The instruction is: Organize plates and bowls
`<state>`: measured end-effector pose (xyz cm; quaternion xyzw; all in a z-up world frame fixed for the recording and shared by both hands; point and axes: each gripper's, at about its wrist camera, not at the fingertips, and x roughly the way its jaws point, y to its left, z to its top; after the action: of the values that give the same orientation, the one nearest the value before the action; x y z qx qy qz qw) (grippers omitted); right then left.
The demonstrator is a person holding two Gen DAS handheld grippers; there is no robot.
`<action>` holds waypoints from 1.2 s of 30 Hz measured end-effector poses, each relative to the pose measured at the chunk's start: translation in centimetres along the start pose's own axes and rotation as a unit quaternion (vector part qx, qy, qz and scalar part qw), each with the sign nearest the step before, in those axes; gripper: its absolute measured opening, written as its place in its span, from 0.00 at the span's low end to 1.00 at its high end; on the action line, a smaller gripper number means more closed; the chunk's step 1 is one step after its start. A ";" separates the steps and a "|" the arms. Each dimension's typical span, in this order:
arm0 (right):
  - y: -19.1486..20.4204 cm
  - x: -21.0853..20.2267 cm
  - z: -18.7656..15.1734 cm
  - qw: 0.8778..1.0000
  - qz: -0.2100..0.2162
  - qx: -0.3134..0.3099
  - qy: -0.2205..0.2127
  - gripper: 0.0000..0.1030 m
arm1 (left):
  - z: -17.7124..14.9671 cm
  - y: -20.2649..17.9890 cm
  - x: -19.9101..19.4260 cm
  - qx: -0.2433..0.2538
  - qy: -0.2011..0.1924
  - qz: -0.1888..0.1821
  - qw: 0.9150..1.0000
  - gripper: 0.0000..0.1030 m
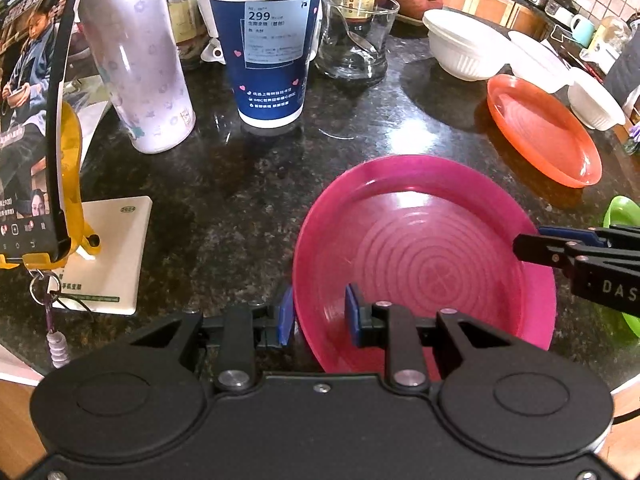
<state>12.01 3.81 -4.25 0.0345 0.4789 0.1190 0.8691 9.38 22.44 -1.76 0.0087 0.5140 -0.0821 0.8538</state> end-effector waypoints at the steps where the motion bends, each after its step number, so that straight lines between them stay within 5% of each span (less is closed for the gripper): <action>1: -0.1 0.0 0.0 1.000 -0.001 0.001 -0.001 0.30 | 0.0 0.0 -0.1 0.001 -0.002 0.000 1.000 0.34; 19: -0.7 -3.7 -0.7 0.998 -0.013 -0.018 -0.056 0.32 | -0.7 -1.4 -3.4 -0.009 -0.064 0.028 0.998 0.34; 26: -2.4 -6.5 -1.7 0.997 -0.013 -0.020 -0.077 0.36 | -0.9 -4.8 -5.2 0.014 -0.096 0.011 0.995 0.37; 36: -8.4 -10.9 -4.3 0.993 -0.051 0.023 -0.104 0.42 | -1.2 -11.6 -5.2 0.055 -0.092 -0.030 0.994 0.40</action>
<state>4.29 -7.19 1.00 0.0419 0.3894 0.0591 0.9182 4.18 11.83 3.08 0.0325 0.4282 -0.1360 0.8928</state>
